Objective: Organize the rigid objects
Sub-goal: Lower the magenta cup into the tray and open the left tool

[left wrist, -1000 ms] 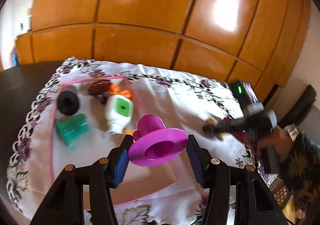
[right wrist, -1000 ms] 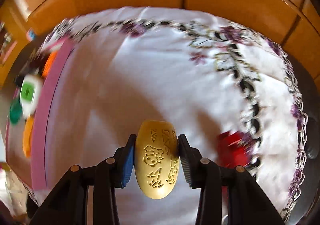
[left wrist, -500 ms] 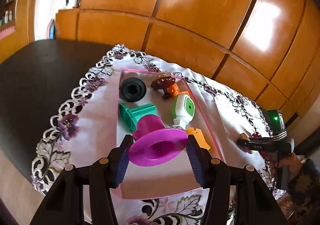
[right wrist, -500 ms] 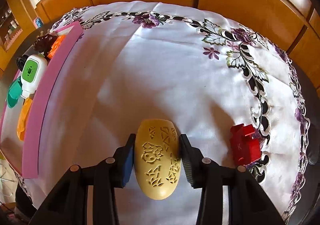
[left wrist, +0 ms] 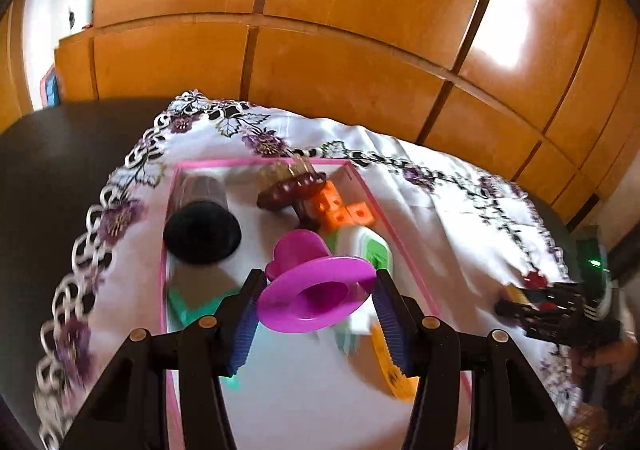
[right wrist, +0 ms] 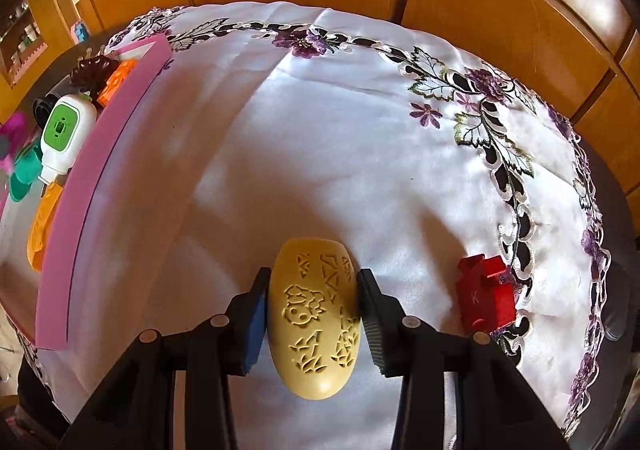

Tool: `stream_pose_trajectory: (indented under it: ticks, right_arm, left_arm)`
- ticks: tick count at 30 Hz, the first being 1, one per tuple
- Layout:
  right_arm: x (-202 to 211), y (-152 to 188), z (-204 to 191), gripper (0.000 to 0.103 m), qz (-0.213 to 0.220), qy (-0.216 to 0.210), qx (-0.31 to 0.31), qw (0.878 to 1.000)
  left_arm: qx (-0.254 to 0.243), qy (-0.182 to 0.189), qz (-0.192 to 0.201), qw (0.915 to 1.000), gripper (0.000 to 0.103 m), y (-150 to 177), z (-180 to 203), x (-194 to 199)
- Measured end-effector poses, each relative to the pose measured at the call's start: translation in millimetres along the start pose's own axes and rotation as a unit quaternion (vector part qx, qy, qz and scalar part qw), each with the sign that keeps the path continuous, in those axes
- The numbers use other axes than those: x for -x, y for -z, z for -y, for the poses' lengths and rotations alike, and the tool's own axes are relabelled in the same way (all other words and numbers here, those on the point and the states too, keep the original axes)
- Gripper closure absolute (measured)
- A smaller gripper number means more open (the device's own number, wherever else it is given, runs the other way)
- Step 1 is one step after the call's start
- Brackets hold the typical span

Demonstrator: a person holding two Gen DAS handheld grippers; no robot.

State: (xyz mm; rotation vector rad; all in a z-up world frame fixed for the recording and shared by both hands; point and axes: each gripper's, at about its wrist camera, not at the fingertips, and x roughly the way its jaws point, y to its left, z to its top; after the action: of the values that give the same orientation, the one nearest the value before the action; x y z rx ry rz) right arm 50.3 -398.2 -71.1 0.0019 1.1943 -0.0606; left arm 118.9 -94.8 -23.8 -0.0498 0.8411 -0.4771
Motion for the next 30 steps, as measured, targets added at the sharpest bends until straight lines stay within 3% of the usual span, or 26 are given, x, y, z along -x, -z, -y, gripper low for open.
stream_pose_trajectory:
  ticks: [5,10,13,16,23,30]
  right_arm:
    - [0,0,-1,0.061,0.001,0.004,0.007,1.0]
    - [0,0,-3,0.061,0.002,0.007,0.013,1.0]
    - [0,0,-4,0.061,0.002,0.008,0.016,1.0]
    - [0,1,-4,0.061,0.003,0.011,0.019,1.0]
    - [0,1,-6,0.061,0.006,0.015,0.026,1.0]
    - [0,1,-11,0.061,0.011,0.024,0.038,0.999]
  left_arm:
    - [-0.002,-0.027,-0.017,0.9995,0.045,-8,-10,-30]
    - [0.008,-0.038,-0.012,0.9992,0.039,-6,-14,-30]
    - [0.0,-0.047,-0.001,0.9989,0.038,-3,-11,-20]
    - [-0.006,-0.058,0.031,0.9978,0.028,0,-3,2]
    - [-0.001,-0.076,0.074,0.9944,0.028,15,15,47]
    - [0.0,-0.088,0.066,0.9939,0.028,40,31,66]
